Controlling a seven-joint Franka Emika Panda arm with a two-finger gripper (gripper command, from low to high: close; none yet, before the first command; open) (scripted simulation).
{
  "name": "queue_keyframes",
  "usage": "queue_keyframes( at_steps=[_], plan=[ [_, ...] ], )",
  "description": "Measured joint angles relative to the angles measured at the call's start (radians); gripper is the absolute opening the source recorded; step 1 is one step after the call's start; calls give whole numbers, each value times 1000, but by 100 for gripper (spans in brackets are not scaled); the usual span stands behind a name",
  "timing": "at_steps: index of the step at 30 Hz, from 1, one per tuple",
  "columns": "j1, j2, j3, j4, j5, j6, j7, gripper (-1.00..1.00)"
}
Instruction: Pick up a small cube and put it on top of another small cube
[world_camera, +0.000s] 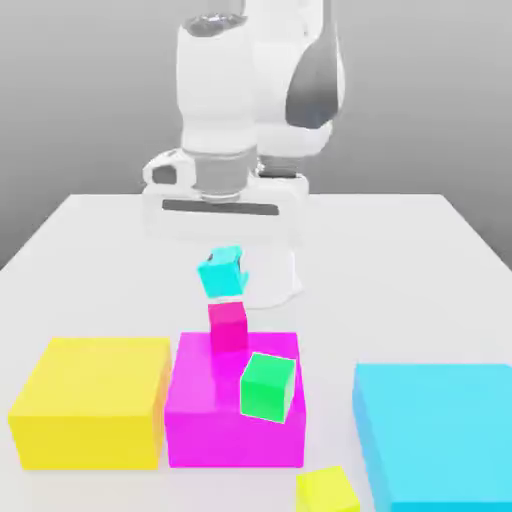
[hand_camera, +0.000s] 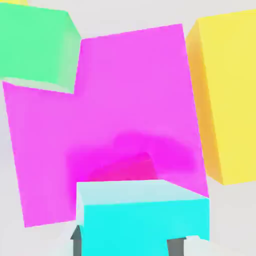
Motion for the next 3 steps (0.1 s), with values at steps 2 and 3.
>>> queue_keyframes(
  at_steps=[2, 3],
  plan=[
    [-1, 31, 5, -11, 4, 42, -1, 100],
    [-1, 31, 5, -11, 4, 42, -1, 100]
  ],
)
